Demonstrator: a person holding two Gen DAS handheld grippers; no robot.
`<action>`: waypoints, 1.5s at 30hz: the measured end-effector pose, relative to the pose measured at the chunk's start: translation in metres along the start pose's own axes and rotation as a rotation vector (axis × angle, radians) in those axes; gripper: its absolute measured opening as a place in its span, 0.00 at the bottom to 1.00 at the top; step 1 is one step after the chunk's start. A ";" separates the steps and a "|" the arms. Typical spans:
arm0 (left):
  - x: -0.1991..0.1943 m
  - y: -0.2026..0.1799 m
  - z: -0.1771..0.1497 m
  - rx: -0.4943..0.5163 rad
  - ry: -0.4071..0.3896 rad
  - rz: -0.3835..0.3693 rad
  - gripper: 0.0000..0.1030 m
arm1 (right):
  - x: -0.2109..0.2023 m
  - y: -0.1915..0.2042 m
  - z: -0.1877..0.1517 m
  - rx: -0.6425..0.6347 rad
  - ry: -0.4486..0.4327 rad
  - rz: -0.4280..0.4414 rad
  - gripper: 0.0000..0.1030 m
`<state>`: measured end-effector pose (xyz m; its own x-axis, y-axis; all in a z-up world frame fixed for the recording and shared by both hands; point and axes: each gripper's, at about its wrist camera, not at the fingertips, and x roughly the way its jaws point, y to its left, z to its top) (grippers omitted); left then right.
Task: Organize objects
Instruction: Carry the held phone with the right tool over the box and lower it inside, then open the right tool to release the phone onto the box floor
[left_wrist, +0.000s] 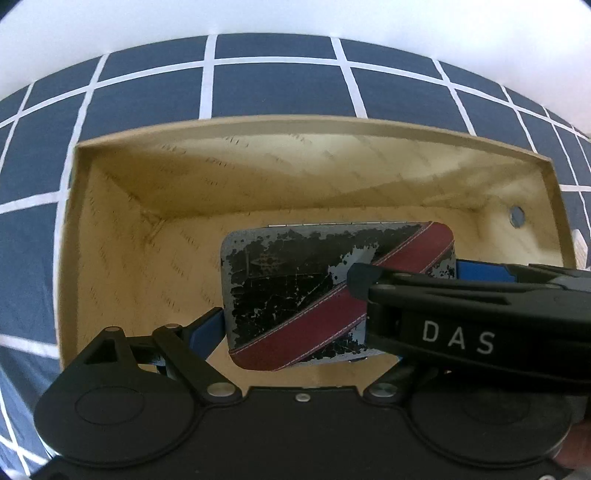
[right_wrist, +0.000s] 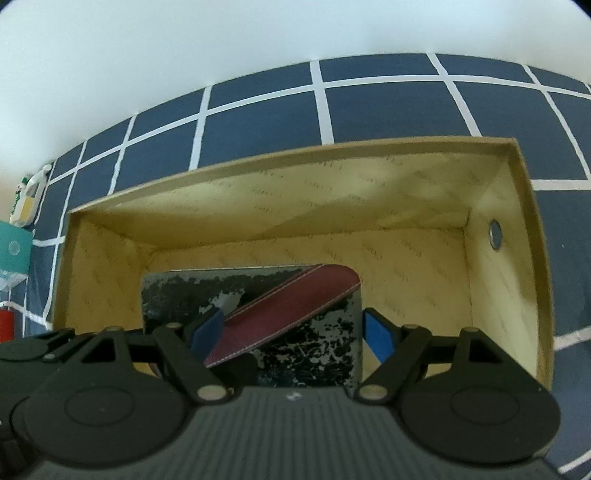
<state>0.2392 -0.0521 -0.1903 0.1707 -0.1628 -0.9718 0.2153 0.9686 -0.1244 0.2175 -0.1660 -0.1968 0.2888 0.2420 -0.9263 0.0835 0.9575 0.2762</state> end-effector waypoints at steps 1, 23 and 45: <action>0.003 0.000 0.003 0.001 0.001 -0.002 0.86 | 0.003 -0.001 0.003 0.003 0.001 -0.001 0.78; 0.034 0.009 0.022 -0.032 0.044 -0.041 0.86 | 0.043 -0.013 0.030 0.025 0.040 -0.028 0.79; -0.008 0.004 0.006 -0.096 -0.005 -0.045 0.86 | 0.005 -0.008 0.025 -0.030 0.020 -0.049 0.79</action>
<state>0.2446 -0.0480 -0.1823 0.1675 -0.2067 -0.9640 0.1300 0.9739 -0.1862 0.2426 -0.1767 -0.1977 0.2658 0.1973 -0.9436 0.0684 0.9725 0.2226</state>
